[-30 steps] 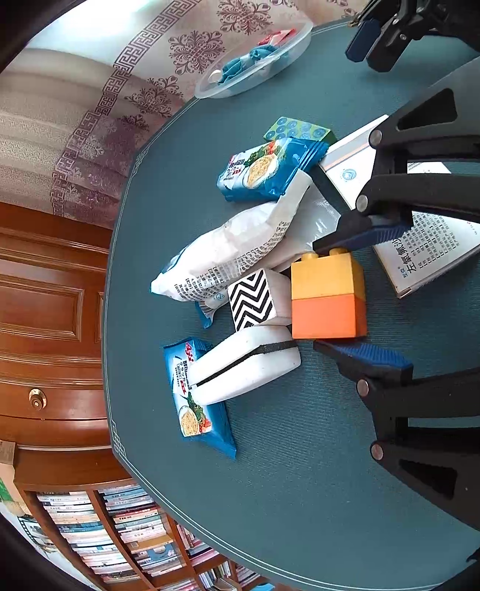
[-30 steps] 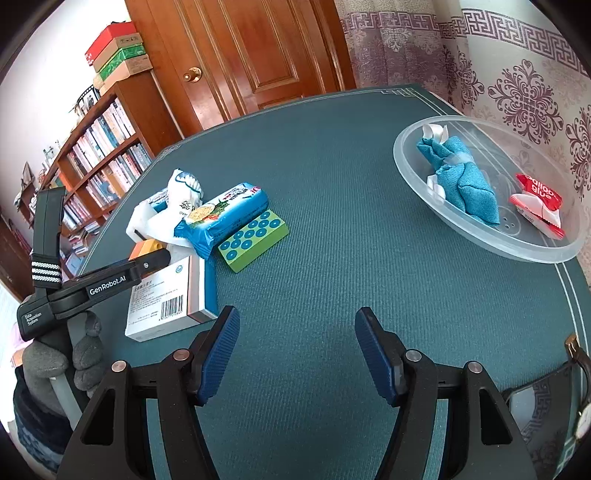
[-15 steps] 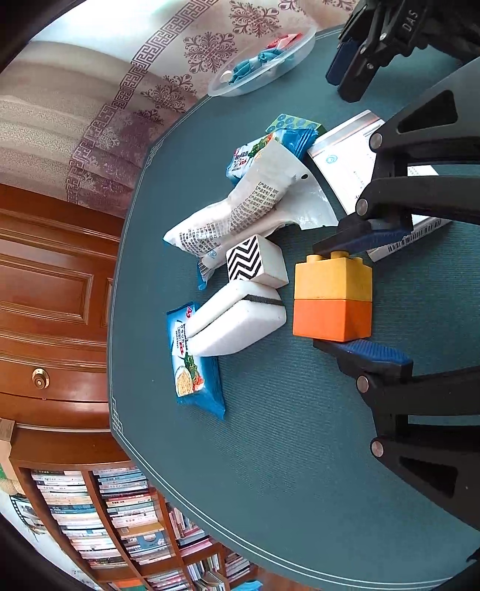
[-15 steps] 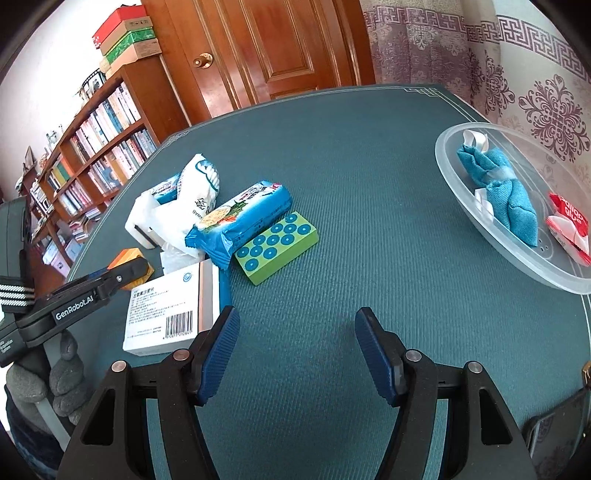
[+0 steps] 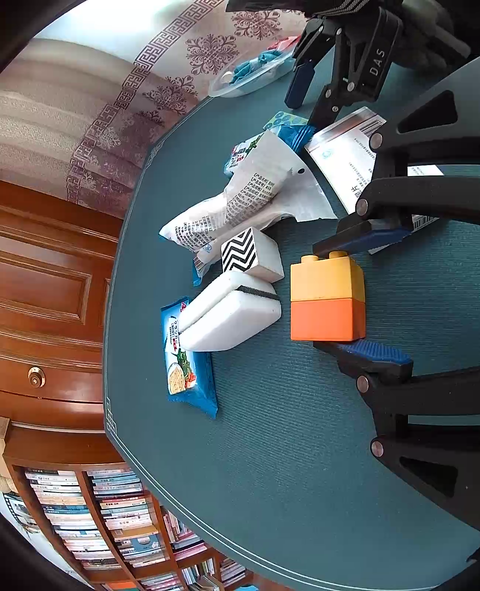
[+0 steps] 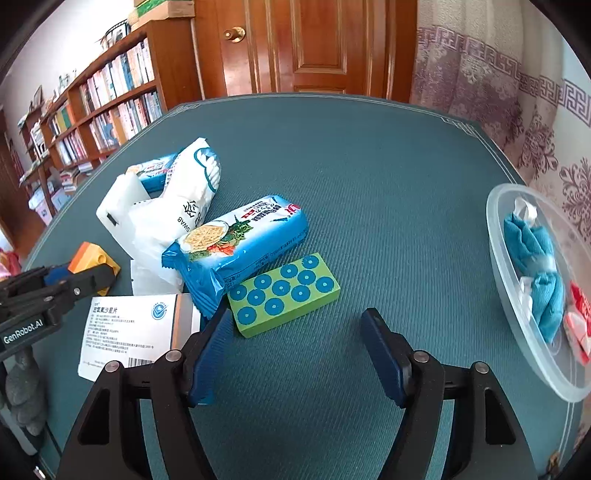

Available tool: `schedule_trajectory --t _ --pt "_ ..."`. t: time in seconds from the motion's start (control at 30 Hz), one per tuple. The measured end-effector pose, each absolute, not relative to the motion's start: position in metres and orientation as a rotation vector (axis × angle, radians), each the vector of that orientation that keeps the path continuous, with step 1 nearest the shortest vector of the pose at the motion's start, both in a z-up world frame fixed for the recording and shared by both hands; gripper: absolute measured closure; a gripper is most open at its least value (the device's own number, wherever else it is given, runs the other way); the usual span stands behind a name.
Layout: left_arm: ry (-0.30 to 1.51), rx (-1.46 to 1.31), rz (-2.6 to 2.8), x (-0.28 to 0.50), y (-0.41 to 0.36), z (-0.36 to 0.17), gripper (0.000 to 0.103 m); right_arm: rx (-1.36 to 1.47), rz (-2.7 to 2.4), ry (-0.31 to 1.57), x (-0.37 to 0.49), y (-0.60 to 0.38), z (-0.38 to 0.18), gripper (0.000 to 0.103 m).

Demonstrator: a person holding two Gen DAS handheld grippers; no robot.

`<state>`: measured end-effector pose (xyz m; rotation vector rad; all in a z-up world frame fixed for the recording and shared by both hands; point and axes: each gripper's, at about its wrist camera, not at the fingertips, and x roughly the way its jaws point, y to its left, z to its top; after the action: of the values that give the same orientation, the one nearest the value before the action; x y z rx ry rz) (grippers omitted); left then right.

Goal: Organize objects
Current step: 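Grasp the orange-yellow toy brick with the left gripper while the right gripper approaches the green dotted brick, then carry the green dotted brick into the bowl with the right gripper while the left gripper carries the toy brick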

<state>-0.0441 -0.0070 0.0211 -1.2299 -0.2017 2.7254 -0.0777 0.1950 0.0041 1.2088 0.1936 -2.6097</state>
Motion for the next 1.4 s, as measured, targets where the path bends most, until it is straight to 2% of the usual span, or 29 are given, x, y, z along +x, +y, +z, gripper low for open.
schedule_trajectory --t 0.1,0.37,0.47,0.57,1.4 --pt "-0.193 -1.225 2.728 -0.044 -0.006 0.021 0.058 1.195 -2.617 0.242 -0.08 0.189 0.003 0.03" --pt "-0.181 -1.212 2.726 -0.043 -0.007 0.021 0.058 1.178 -2.609 0.23 -0.082 0.189 0.003 0.03" --pt "-0.182 -1.211 2.725 -0.043 -0.006 0.021 0.058 1.165 -2.608 0.227 -0.078 0.189 0.003 0.038" --pt "-0.18 -1.21 2.724 -0.043 -0.006 0.021 0.058 1.162 -2.606 0.218 -0.073 0.189 0.004 0.038" --pt "-0.103 -1.143 2.763 -0.025 0.014 0.045 0.058 1.011 -2.775 -0.099 -0.017 0.262 0.056 0.039"
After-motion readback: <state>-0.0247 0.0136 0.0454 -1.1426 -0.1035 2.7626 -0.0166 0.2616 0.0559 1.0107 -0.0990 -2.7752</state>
